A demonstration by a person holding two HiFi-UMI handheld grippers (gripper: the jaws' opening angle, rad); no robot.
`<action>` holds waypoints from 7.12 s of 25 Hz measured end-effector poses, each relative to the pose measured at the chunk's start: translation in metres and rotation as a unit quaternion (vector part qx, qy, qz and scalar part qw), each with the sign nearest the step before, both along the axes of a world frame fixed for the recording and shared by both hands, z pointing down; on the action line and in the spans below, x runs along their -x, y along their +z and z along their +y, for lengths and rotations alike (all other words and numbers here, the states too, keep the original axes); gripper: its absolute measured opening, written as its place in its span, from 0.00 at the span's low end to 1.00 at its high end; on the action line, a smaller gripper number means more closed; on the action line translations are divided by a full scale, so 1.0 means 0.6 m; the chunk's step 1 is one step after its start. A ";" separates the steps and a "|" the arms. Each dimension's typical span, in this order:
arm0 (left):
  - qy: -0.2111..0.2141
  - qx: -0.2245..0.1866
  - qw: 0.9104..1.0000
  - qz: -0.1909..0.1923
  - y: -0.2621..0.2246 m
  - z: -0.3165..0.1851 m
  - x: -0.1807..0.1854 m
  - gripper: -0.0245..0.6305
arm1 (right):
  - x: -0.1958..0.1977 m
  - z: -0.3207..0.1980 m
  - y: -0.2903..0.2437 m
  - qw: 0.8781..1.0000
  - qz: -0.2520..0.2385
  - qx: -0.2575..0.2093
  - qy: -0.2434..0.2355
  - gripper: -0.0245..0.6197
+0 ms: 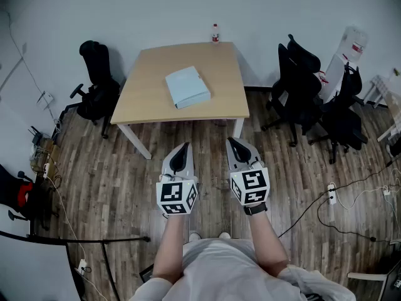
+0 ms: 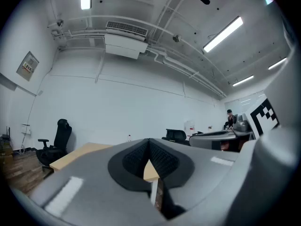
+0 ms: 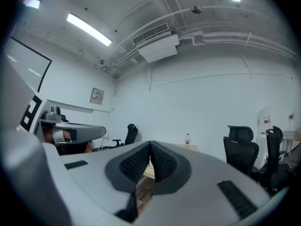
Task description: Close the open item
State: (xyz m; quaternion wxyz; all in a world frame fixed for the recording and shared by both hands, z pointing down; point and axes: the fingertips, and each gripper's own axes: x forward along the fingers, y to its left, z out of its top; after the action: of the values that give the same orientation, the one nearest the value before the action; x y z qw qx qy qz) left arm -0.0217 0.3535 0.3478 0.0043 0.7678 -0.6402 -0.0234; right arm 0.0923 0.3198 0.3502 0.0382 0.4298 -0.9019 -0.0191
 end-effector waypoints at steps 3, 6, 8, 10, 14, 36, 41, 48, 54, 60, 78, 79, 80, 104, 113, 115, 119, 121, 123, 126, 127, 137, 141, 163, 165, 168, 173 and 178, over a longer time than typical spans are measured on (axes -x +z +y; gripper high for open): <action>0.011 -0.002 1.000 -0.001 0.002 -0.004 -0.015 0.05 | -0.009 0.004 0.006 1.000 0.005 -0.002 0.005 0.06; 0.025 -0.001 1.000 0.006 0.004 -0.014 -0.035 0.05 | -0.023 0.004 0.010 1.000 -0.003 0.010 0.006 0.06; 0.042 0.000 0.999 0.004 0.005 -0.018 -0.052 0.05 | -0.038 0.001 0.014 0.999 -0.015 0.025 0.017 0.06; 0.061 -0.004 0.998 0.001 0.003 -0.023 -0.077 0.05 | -0.061 -0.003 0.015 0.999 -0.015 0.032 0.031 0.06; 0.087 -0.015 0.996 0.006 0.002 -0.029 -0.138 0.05 | -0.124 -0.001 0.012 0.998 -0.009 0.026 0.056 0.06; 0.060 0.024 0.998 0.002 0.083 -0.239 -0.147 0.05 | -0.136 -0.177 0.087 0.999 -0.016 0.040 0.026 0.06; 0.038 0.023 0.999 0.013 0.079 -0.374 -0.088 0.05 | -0.057 -0.310 0.080 0.999 -0.003 0.040 -0.008 0.06; 0.002 0.030 0.999 0.018 0.085 -0.553 0.011 0.05 | 0.062 -0.501 0.084 0.997 0.011 0.051 -0.054 0.06; -0.018 0.048 0.998 0.019 0.110 -0.645 0.056 0.05 | 0.108 -0.605 0.106 0.995 0.019 0.070 -0.074 0.06; -0.056 0.063 0.996 0.015 0.131 -0.731 0.075 0.05 | 0.129 -0.705 0.134 0.989 0.023 0.086 -0.117 0.06; -0.142 0.111 0.983 -0.038 0.180 -0.906 0.151 0.05 | 0.219 -0.908 0.196 0.963 0.036 0.130 -0.234 0.06; -0.141 0.112 0.983 -0.039 0.184 -0.917 0.161 0.05 | 0.228 -0.916 0.200 0.962 0.040 0.130 -0.237 0.06; -0.138 0.115 0.983 -0.039 0.190 -0.931 0.173 0.05 | 0.239 -0.925 0.205 0.962 0.043 0.131 -0.237 0.06; 0.039 0.240 0.964 -0.106 0.359 -1.169 0.347 0.05 | 0.396 -1.044 0.381 0.949 0.090 0.258 -0.156 0.06; 0.123 0.281 0.944 -0.122 0.405 -1.212 0.341 0.05 | 0.382 -1.046 0.434 0.937 0.075 0.319 -0.121 0.06; 0.143 0.289 0.937 -0.134 0.421 -1.217 0.335 0.05 | 0.374 -1.049 0.442 0.935 0.072 0.328 -0.110 0.06; 0.173 0.308 0.922 -0.158 0.460 -1.222 0.322 0.05 | 0.368 -1.049 0.460 0.932 0.073 0.342 -0.096 0.06; 0.184 0.318 0.916 -0.161 0.482 -1.220 0.313 0.05 | 0.369 -1.045 0.471 0.929 0.074 0.350 -0.094 0.06; 0.193 0.328 0.911 -0.161 0.505 -1.216 0.305 0.05 | 0.370 -1.039 0.484 0.926 0.076 0.358 -0.093 0.06; 0.200 0.338 0.905 -0.164 0.534 -1.212 0.297 0.05 | 0.371 -1.028 0.505 0.920 0.078 0.372 -0.093 0.06; 0.200 0.338 0.905 -0.166 0.540 -1.212 0.297 0.05 | 0.371 -1.026 0.512 0.918 0.077 0.377 -0.092 0.06; 0.204 0.358 0.896 -0.166 0.584 -1.213 0.305 0.05 | 0.368 -1.015 0.561 0.907 0.086 0.402 -0.088 0.06; 0.207 0.369 0.891 -0.165 0.605 -1.206 0.307 0.05 | 0.367 -1.011 0.579 0.904 0.102 0.405 -0.088 0.06; 0.207 0.398 0.876 -0.179 0.656 -1.207 0.301 0.05 | 0.361 -1.012 0.620 0.896 0.156 0.406 -0.092 0.06; 0.203 0.391 0.878 -0.187 0.659 -1.206 0.299 0.05 | 0.362 -1.014 0.623 0.893 0.165 0.408 -0.093 0.06; 0.197 0.383 0.880 -0.199 0.662 -1.205 0.299 0.05 | 0.369 -1.017 0.627 0.892 0.183 0.401 -0.097 0.06; 0.194 0.387 0.879 -0.198 0.662 -1.208 0.297 0.05 | 0.369 -1.019 0.625 0.896 0.180 0.392 -0.106 0.06; 0.134 0.395 0.894 -0.163 0.639 -1.206 0.311 0.06 | 0.368 -1.015 0.607 0.894 0.171 0.395 -0.125 0.06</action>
State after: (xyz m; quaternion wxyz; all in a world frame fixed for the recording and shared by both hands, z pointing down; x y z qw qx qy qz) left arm -0.2083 -0.3699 0.7310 0.2056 0.7742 -0.4798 0.3580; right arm -0.1283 -0.2889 0.7146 0.3555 0.2531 -0.8610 0.2612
